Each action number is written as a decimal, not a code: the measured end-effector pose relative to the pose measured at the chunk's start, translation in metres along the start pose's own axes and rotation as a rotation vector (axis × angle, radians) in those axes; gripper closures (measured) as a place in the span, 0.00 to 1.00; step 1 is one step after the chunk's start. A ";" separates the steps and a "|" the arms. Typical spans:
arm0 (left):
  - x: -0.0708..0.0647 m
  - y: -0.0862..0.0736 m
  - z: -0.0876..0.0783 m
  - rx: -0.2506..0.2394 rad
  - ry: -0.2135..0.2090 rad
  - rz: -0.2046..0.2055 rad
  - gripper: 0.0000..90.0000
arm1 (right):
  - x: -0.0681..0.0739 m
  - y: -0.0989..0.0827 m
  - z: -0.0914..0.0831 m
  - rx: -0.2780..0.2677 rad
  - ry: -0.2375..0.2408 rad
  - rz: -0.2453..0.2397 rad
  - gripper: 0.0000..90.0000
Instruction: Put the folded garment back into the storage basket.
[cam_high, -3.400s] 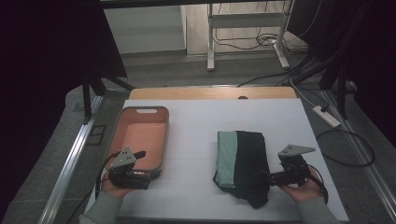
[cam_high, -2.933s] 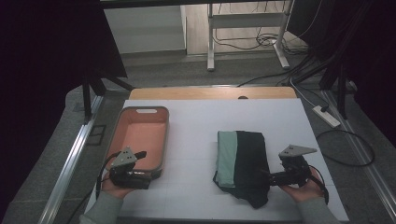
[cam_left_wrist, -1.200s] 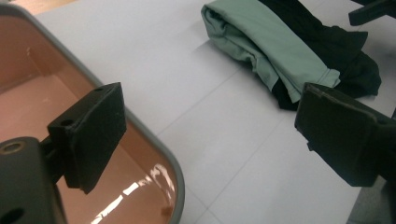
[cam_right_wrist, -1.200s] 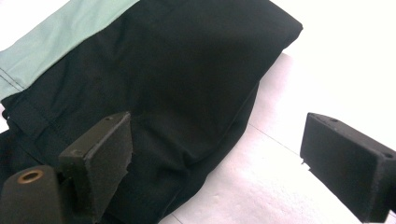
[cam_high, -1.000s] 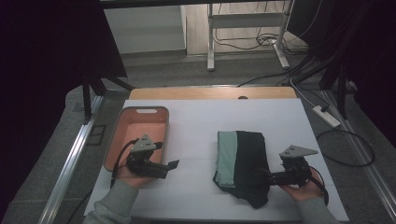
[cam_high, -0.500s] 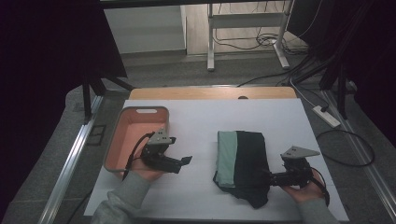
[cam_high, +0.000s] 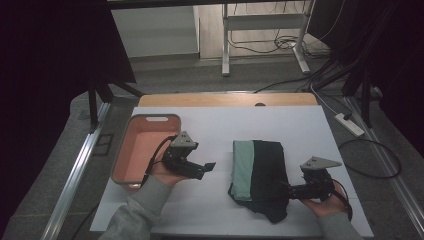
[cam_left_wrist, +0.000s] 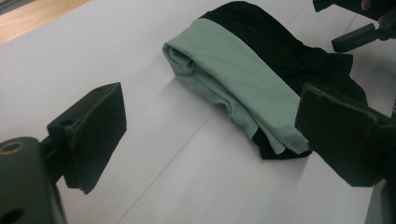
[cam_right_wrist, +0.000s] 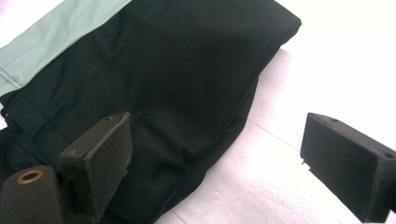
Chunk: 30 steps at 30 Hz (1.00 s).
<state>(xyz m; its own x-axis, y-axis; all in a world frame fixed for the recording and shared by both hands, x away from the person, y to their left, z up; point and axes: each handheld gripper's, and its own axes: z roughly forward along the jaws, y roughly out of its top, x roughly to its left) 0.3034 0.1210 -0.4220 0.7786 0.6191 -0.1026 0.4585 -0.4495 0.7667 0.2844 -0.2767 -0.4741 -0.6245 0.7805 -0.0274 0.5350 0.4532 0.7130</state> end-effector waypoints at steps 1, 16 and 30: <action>0.000 0.000 0.000 0.000 0.000 0.000 0.11 | 0.000 0.000 0.000 0.000 0.000 -0.001 0.11; 0.000 0.019 0.021 0.009 -0.018 0.012 0.11 | 0.000 0.000 0.000 -0.002 -0.005 0.001 0.11; 0.002 0.030 0.043 0.028 -0.025 0.007 0.11 | -0.001 -0.001 0.000 -0.003 -0.006 -0.002 0.11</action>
<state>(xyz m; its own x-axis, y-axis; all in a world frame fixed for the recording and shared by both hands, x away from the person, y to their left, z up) 0.3368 0.0809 -0.4260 0.7923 0.5995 -0.1136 0.4646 -0.4721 0.7492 0.2844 -0.2774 -0.4744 -0.6224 0.7820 -0.0330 0.5318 0.4534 0.7152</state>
